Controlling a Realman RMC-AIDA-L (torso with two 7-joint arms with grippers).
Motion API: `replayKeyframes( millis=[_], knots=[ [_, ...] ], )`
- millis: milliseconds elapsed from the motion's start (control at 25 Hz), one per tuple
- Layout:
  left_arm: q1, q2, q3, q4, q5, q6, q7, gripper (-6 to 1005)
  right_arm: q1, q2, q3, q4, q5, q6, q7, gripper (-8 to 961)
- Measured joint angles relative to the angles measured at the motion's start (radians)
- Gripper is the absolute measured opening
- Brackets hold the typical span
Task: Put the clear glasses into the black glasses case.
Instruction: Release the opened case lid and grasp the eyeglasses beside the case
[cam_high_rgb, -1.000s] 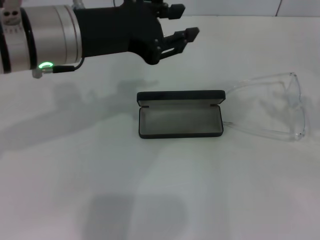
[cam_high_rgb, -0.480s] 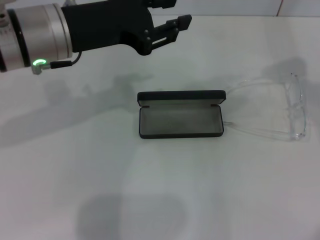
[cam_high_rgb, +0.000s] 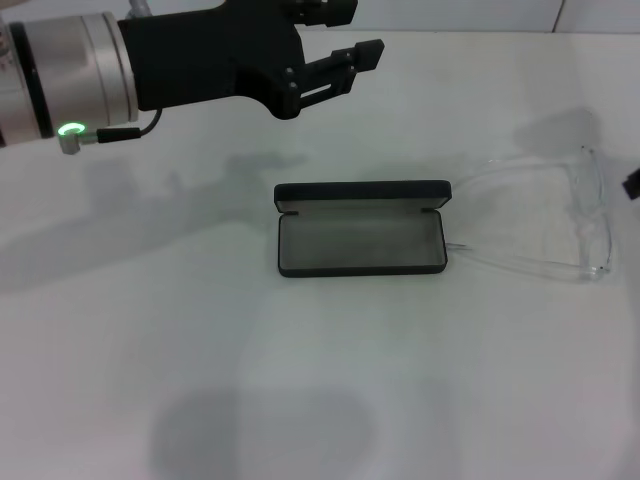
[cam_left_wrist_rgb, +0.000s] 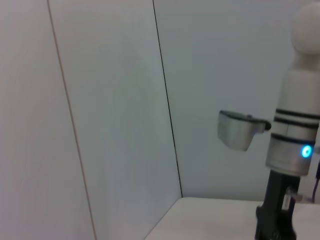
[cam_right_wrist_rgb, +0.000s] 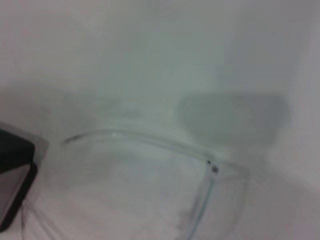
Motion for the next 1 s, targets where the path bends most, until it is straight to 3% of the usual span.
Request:
replayKeyframes(
  millis=[520, 1000],
  knots=[
    [0.005, -0.001, -0.002, -0.043, -0.016, 0.022, 0.06, 442, 0.058, 0.007, 0.042, 0.166, 0.056, 0.062, 0.003, 436],
    [0.0, -0.001, -0.002, -0.087, -0.05, 0.044, 0.103, 442, 0.1, -0.003, 0.05, 0.325, 0.054, 0.158, -0.002, 399]
  ],
)
